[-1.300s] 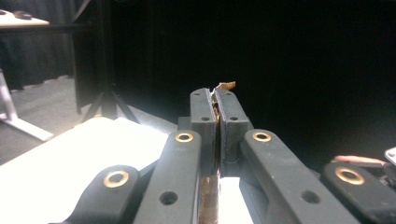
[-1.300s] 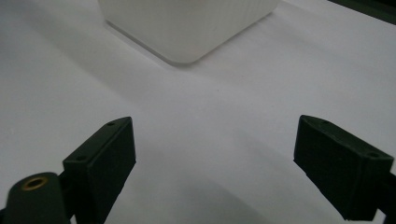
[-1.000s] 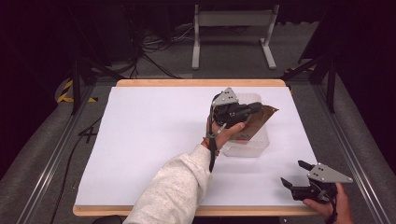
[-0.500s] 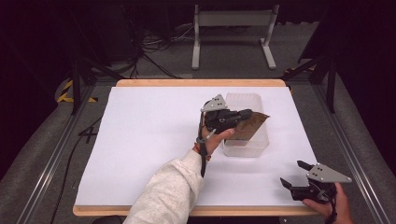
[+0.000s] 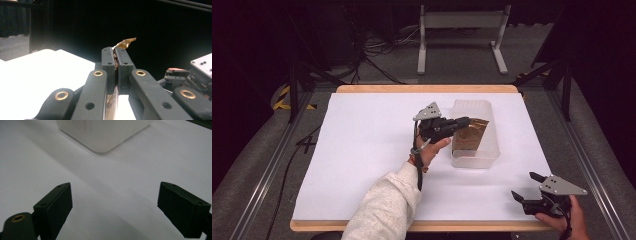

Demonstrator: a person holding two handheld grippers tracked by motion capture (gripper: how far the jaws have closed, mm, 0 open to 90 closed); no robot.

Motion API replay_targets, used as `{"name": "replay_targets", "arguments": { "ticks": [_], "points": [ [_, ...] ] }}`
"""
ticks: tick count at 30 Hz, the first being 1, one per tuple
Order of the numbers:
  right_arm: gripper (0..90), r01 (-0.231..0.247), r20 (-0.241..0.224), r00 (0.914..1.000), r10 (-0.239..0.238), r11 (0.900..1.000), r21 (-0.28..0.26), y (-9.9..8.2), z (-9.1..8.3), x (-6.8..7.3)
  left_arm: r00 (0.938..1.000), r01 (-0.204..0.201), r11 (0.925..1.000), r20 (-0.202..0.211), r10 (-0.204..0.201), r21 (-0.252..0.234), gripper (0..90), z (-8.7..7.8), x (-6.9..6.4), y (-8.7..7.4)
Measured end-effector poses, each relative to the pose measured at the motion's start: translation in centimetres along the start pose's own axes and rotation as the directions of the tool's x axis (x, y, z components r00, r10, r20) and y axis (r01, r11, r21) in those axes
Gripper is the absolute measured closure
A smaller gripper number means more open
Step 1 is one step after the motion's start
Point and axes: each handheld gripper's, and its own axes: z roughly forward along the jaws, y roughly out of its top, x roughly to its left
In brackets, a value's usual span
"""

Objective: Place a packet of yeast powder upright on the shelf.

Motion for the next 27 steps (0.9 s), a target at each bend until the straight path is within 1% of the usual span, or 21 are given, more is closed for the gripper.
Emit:
{"name": "replay_targets", "arguments": {
  "ticks": [7,14,20,23,26,27],
  "points": [
    [13.1,0.002,-0.001,1.0,-0.002,1.0,0.001,0.01,0.03,0.02,1.0,-0.009,0.9999,-0.003,0.009,0.009,86.9,-0.32,0.23,0.02],
    [13.0,0.001,-0.006,1.0,-0.001,1.0,0.006,0.02,0.06,0.08,1.0,0.007,1.0,0.004,-0.007,0.002,86.8,-0.6,0.42,-0.18],
    [12.9,0.003,-0.008,1.0,-0.003,1.0,0.008,0.03,0.15,0.15,0.9999,-0.003,0.9999,0.011,0.003,0.013,86.8,-0.69,0.45,-0.12],
    [12.9,0.003,-0.009,1.0,-0.003,1.0,0.009,0.03,0.16,0.16,1.0,-0.009,0.9999,0.005,0.009,0.014,86.8,-0.84,0.46,-0.13],
    [12.9,0.004,-0.008,1.0,-0.004,1.0,0.009,0.04,0.15,0.17,1.0,0.005,0.9999,0.006,-0.005,0.016,86.7,-1.02,0.46,-0.14],
    [12.9,0.005,-0.009,1.0,-0.005,1.0,0.008,0.05,0.15,0.17,1.0,-0.003,0.9997,-0.002,0.003,0.022,86.7,-1.05,0.36,-0.08]
  ]
}}
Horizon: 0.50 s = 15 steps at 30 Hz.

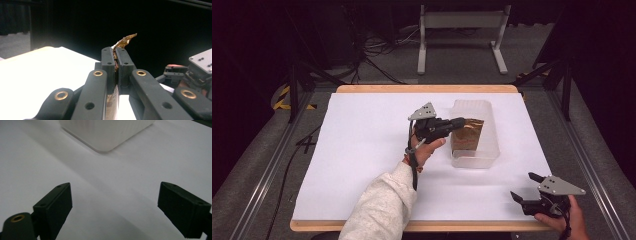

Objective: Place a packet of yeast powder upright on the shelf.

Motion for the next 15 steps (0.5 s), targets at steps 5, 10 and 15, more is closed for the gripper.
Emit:
{"name": "replay_targets", "arguments": {
  "ticks": [5,10,15],
  "points": [
    [12.8,0.002,0.0,1.0,-0.002,1.0,0.002,0.0,0.0,0.1,0.9995,-0.025,0.9993,-0.02,0.026,0.027,86.1,-0.1,-0.3,0.3],
    [12.8,0.004,0.002,1.0,-0.004,1.0,-0.001,0.1,-0.1,0.1,0.9963,-0.067,0.994,-0.047,0.071,0.086,85.4,-0.1,-0.9,1.1],
    [12.8,0.004,-0.001,1.0,-0.004,1.0,0.0,0.2,-0.1,0.2,0.9886,-0.12,0.9795,-0.07,0.133,0.161,84.6,-0.1,-1.5,2.0]
  ]
}}
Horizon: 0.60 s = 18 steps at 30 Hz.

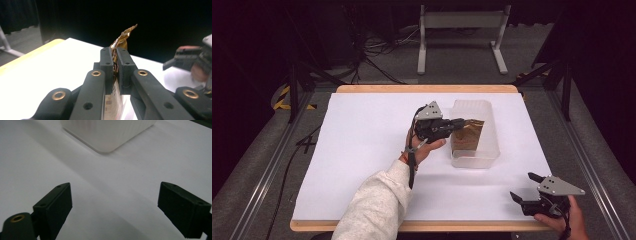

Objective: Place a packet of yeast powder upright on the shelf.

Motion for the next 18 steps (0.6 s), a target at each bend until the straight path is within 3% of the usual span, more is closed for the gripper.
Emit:
{"name": "replay_targets", "arguments": {
  "ticks": [4,8,14,18],
  "points": [
    [12.8,0.0,-0.001,1.0,0.0,1.0,0.0,0.0,0.0,0.0,0.9983,-0.053,0.9969,-0.023,0.055,0.057,83.2,-0.1,-0.4,0.7],
    [12.7,-0.003,-0.003,1.0,0.003,1.0,0.001,0.0,0.0,0.0,0.9959,-0.078,0.9919,-0.038,0.082,0.1,77.4,-0.2,-0.7,1.3],
    [12.7,-0.002,-0.005,1.0,0.003,1.0,0.003,0.1,0.0,0.0,0.9894,-0.117,0.9755,-0.062,0.131,0.186,68.6,-0.4,-0.8,2.0],
    [12.7,-0.003,-0.007,1.0,0.003,1.0,0.005,0.1,0.0,0.0,0.9863,-0.133,0.9687,-0.067,0.15,0.21,65.4,-0.7,-0.9,2.3]
  ]
}}
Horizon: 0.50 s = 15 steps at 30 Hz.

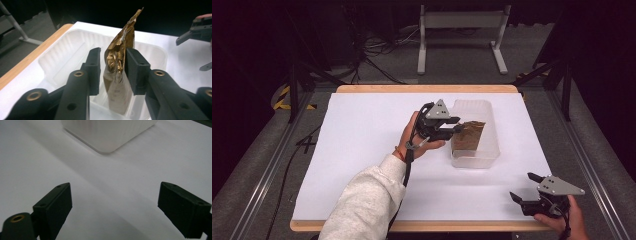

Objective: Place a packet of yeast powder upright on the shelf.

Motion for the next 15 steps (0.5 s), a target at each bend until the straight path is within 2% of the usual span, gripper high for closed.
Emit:
{"name": "replay_targets", "arguments": {
  "ticks": [2,4,5,8,10,15],
  "points": [
    [12.7,0.001,0.0,1.0,-0.001,1.0,0.001,0.0,-0.01,0.01,0.9997,-0.005,1.0,-0.022,0.005,0.003,60.7,-0.17,-0.01,0.07],
    [12.7,0.001,0.0,1.0,-0.001,1.0,0.001,0.0,-0.02,0.01,0.9997,-0.001,0.9999,-0.025,0.001,0.012,56.3,-0.23,0.01,0.11],
    [12.7,0.0,-0.001,1.0,0.0,1.0,0.0,0.0,-0.01,0.0,0.9993,-0.01,0.9996,-0.035,0.011,0.027,56.3,-0.3,0.02,0.16],
    [12.7,0.001,0.0,1.0,-0.001,1.0,0.0,0.0,-0.03,0.02,0.9982,-0.019,0.9984,-0.056,0.022,0.054,48.3,-0.43,-0.05,0.23],
    [12.7,0.001,0.001,1.0,-0.001,1.0,-0.001,0.0,-0.04,0.01,0.9962,-0.025,0.9979,-0.082,0.03,0.06,43.4,-0.6,-0.2,0.32],
    [12.7,0.001,-0.001,1.0,-0.001,1.0,0.0,0.0,-0.04,0.01,0.9924,-0.042,0.9956,-0.112,0.052,0.084,32.2,-1.04,-0.45,0.46]
  ]
}}
